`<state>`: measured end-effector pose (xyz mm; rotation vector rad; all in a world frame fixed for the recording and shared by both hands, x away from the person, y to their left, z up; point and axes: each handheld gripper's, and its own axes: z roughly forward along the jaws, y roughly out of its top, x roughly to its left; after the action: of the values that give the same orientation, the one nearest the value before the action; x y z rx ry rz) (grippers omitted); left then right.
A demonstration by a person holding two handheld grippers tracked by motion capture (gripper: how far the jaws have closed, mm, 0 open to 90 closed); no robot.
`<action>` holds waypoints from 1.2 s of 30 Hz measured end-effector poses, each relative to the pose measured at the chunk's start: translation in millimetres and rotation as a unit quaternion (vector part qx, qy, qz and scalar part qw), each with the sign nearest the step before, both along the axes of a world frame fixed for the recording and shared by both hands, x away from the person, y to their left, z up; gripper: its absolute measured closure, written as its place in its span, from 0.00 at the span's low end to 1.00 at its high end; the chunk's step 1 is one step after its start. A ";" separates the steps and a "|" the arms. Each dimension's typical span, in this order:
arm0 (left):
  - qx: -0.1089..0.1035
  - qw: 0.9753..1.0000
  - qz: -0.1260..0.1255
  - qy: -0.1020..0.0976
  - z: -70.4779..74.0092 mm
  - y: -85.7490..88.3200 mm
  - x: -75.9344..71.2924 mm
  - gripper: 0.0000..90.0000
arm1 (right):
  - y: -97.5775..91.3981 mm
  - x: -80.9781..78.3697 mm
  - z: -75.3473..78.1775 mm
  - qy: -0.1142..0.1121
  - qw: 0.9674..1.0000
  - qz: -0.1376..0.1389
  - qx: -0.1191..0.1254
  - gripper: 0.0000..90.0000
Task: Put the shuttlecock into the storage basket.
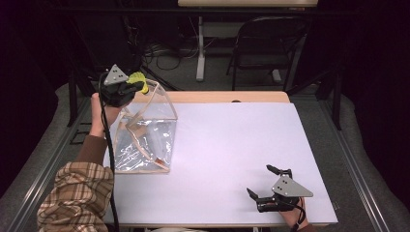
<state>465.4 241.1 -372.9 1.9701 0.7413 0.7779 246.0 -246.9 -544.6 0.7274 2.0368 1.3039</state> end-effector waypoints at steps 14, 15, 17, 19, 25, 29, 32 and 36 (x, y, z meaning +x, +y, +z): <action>-0.006 1.000 0.007 0.028 -11.8 0.3 12.3 1.00 | -0.6 -0.3 -0.2 0.001 1.000 0.000 0.005 0.01; -0.007 0.999 0.009 0.030 -12.4 0.3 12.9 1.00 | -0.7 -0.2 -0.2 0.001 1.000 0.000 0.005 0.01; -0.009 0.999 0.011 0.033 -13.7 0.6 13.9 1.00 | -0.8 -0.2 -0.3 0.001 1.000 -0.001 0.006 0.01; -0.007 0.999 0.012 0.035 -15.4 0.7 14.8 0.99 | -0.8 -0.3 -0.2 0.000 1.000 0.000 0.006 0.01; -0.006 0.999 0.016 0.042 -20.3 1.8 18.1 1.00 | -0.9 -0.7 0.0 0.000 1.000 0.001 0.006 0.01; -0.003 0.999 0.018 0.046 -22.6 3.5 20.2 1.00 | -0.6 -0.5 -0.2 0.001 1.000 0.002 0.006 0.01; -0.007 0.999 0.019 0.048 -24.8 4.8 21.3 1.00 | -0.5 -0.7 -0.1 0.002 1.000 0.003 0.005 0.01; -0.006 0.998 0.019 0.057 -30.1 5.2 22.9 1.00 | -0.4 -0.8 0.0 0.002 1.000 0.004 0.003 0.01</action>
<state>488.3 246.4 -403.0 2.0076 0.8510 0.6868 245.2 -247.3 -544.6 0.7261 2.0407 1.3153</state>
